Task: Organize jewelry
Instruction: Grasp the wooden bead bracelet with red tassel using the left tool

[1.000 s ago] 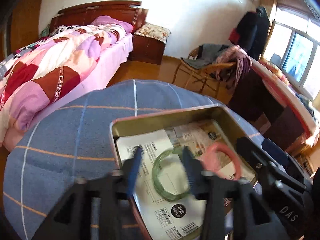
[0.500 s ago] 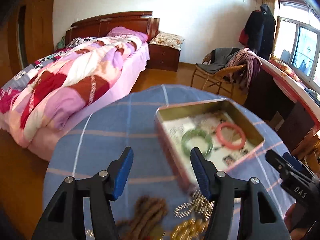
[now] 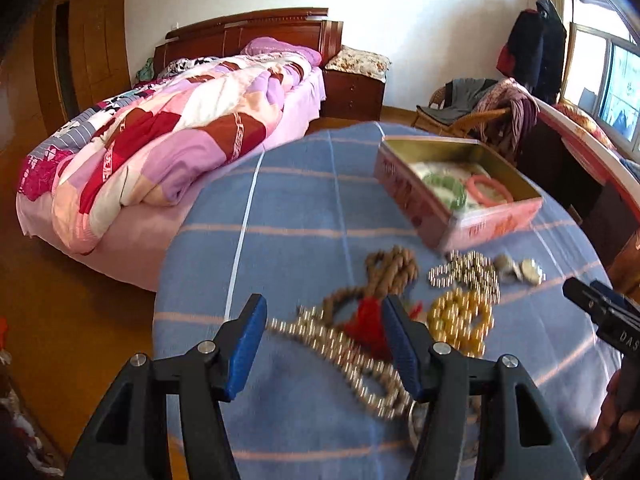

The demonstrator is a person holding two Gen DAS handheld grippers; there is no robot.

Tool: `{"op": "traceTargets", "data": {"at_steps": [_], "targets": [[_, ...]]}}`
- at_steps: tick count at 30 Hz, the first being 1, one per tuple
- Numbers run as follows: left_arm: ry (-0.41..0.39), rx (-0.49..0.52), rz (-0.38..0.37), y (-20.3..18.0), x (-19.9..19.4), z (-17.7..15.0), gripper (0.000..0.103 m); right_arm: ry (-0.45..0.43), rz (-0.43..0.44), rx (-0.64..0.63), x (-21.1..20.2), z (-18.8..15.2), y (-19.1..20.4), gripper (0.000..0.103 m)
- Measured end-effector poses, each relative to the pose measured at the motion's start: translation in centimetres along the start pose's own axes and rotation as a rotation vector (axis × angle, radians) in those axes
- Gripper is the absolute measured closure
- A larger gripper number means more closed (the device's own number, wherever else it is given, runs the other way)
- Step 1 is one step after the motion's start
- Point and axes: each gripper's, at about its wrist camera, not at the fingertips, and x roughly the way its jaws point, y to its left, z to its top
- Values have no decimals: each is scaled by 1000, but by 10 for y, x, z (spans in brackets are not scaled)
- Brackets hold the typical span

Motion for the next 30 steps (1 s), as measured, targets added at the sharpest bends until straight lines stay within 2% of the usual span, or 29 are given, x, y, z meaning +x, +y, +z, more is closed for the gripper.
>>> {"op": "traceTargets", "data": {"at_steps": [6,11,14,15,16,18,20,22,26,30], "targets": [[14,21,-5,2,-3,-16,43,-9,9,-42,-6,-8,11,13],[6,19,-68,-3,-3,-10,43,-5,21,-44,-6,-12,14,13],[-13,31,-69,-9,6,-1,44,-4,21,-44,-7,-12,15,13],[-5,37,-75,-12,13,2,46,-4,20,-45,-7,-13,15,13],[10,43,-91,-15,19,3,56,-4,19,-46,-7,-13,15,13],[41,54,-109,-19,32,2,60,-3,20,-44,-6,-13,15,13],[97,58,-96,-22,45,0,80,0,19,-39,-7,-13,15,13],[106,30,-126,-19,46,2,83,2,20,-33,-8,-15,14,13],[86,55,-130,-20,36,3,89,19,33,-13,-4,-16,11,13],[-19,13,-212,-16,6,16,89,20,43,10,-5,-16,6,13]]}}
